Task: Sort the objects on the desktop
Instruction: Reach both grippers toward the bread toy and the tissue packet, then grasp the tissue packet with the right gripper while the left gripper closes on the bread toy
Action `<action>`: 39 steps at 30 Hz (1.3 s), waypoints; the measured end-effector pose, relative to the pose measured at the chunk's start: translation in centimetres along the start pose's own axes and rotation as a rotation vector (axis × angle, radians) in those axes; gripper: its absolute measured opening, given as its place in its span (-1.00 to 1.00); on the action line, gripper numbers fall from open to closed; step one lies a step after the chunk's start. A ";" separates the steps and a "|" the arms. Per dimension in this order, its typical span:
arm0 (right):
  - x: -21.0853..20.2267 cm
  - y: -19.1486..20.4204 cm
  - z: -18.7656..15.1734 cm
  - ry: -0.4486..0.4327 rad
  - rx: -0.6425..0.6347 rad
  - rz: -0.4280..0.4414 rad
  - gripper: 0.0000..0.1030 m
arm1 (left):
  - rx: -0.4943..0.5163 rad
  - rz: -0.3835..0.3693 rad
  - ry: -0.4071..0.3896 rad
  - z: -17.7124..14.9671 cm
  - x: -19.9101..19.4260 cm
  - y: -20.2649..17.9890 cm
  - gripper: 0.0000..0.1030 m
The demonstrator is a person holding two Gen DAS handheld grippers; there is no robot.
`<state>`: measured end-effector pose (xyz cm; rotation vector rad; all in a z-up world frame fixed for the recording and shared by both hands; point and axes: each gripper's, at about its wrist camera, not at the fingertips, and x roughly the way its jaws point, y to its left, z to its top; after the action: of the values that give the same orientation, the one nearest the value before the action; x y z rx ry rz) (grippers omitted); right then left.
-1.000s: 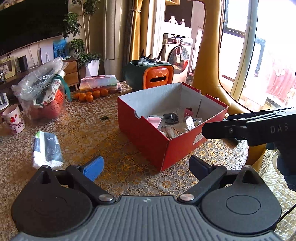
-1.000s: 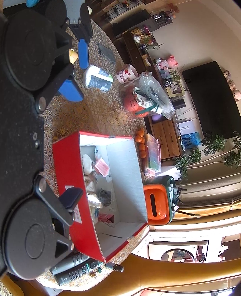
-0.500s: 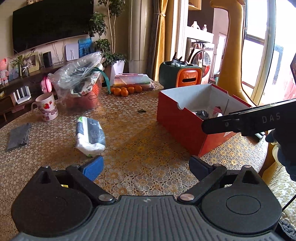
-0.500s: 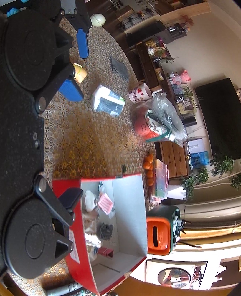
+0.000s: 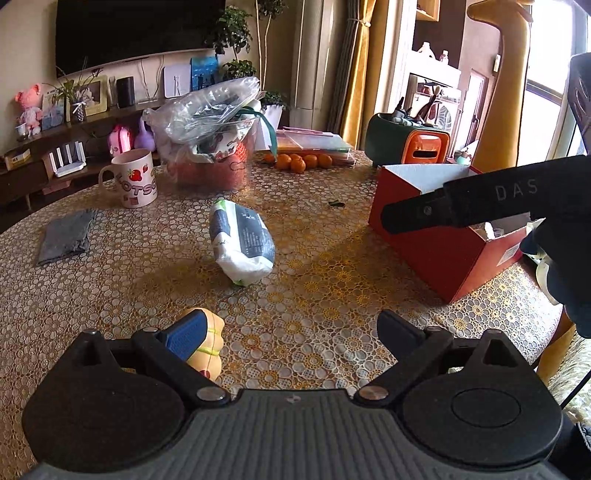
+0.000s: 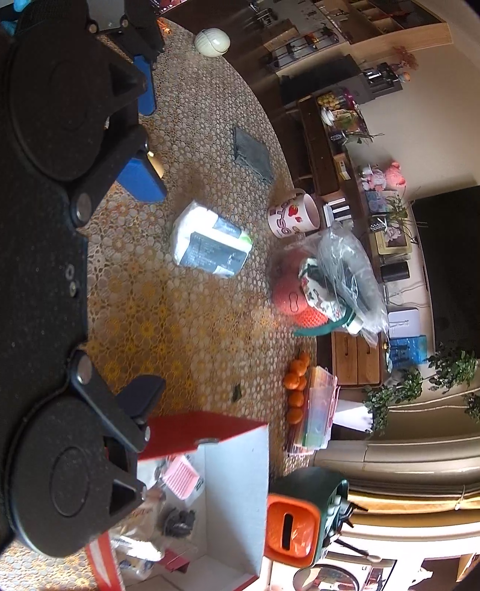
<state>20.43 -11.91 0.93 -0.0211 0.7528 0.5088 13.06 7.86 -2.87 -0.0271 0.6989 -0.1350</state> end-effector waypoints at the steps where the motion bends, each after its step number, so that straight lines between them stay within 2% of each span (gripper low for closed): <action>1: 0.5 0.4 0.2 0.005 -0.007 -0.001 0.95 | -0.003 0.005 0.004 -0.1 0.2 0.4 0.92; 13: 7.0 5.0 3.3 0.040 -0.096 -0.016 0.95 | -0.047 0.055 0.046 -1.6 2.9 4.5 0.92; 18: 10.1 6.4 4.4 0.055 -0.103 -0.031 0.96 | -0.073 0.054 0.071 -2.2 4.2 5.7 0.92; 25: 14.6 8.2 4.9 0.091 -0.127 -0.069 0.96 | -0.094 0.079 0.098 -2.8 5.9 7.0 0.92; 30: 17.8 8.7 4.8 0.117 -0.134 -0.134 0.96 | -0.077 0.095 0.112 -3.2 7.0 7.3 0.92; 39: 21.9 7.7 4.0 0.203 -0.109 -0.172 0.96 | -0.052 0.103 0.128 -3.8 8.6 7.4 0.92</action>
<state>33.00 5.14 -9.35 -0.2401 0.9114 0.3861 18.00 14.11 -11.83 -0.0322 0.8301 -0.0196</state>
